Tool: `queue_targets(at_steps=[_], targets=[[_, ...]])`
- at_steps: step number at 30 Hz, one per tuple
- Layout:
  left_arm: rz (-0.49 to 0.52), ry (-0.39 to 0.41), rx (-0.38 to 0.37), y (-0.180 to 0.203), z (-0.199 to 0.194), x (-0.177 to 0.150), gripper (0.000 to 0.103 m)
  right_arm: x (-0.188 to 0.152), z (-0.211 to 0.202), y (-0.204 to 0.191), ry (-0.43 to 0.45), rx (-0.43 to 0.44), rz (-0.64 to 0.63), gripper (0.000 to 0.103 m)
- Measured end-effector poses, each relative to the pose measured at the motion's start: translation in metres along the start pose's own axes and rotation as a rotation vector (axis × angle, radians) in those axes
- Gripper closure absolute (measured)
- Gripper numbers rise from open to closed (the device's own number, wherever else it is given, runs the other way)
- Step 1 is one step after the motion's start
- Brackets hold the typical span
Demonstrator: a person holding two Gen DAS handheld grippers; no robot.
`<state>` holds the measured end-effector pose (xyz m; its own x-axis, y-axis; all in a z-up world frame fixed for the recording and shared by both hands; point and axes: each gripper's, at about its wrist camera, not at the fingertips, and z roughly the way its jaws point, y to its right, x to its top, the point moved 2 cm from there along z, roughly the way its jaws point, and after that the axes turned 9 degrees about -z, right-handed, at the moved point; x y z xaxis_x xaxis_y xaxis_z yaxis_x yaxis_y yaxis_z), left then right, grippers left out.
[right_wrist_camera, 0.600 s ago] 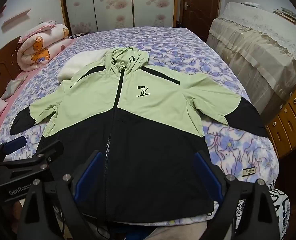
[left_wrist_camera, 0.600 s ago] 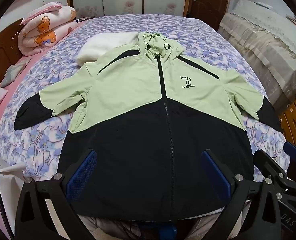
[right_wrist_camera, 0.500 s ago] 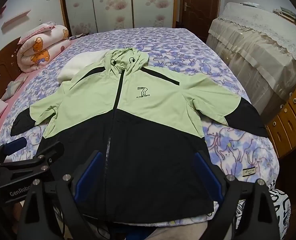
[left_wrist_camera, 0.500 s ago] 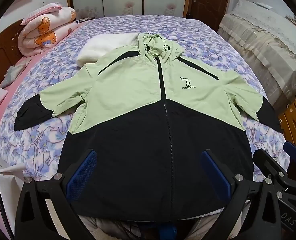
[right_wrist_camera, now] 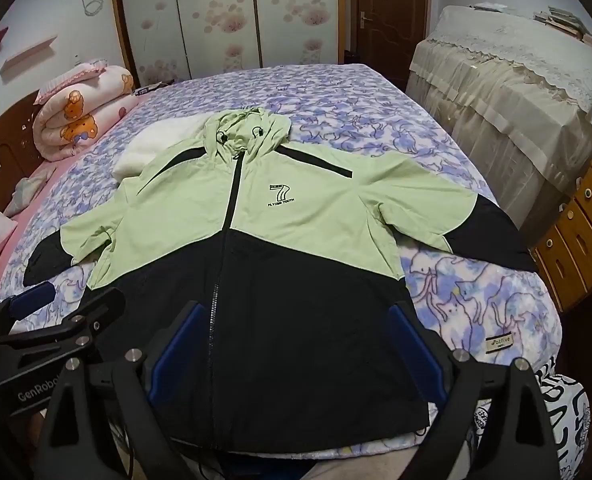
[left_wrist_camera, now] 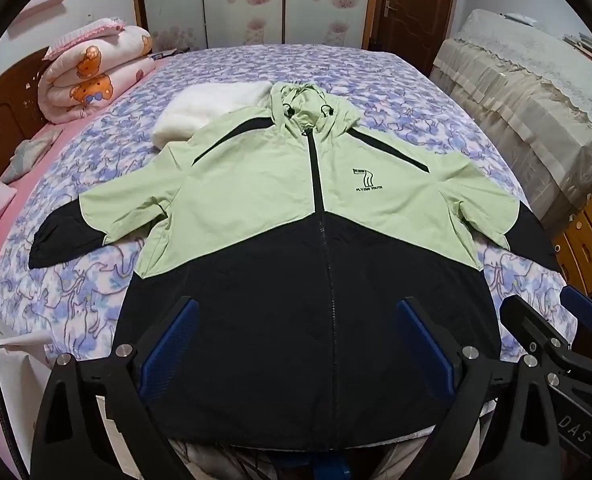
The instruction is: Fold large clothes
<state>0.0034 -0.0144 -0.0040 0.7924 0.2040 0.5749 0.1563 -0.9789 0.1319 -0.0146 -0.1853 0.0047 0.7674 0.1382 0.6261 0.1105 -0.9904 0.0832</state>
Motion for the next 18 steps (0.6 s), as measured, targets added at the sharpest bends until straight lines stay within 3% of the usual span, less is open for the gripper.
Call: queue_targets(at_steps=[18], targets=[[0.001, 0.004, -0.002, -0.0005, 0.0001, 0.0000, 0.007, -0.0015, -0.0008, 0.0017, 0.009, 0.005, 0.007, 0.010]])
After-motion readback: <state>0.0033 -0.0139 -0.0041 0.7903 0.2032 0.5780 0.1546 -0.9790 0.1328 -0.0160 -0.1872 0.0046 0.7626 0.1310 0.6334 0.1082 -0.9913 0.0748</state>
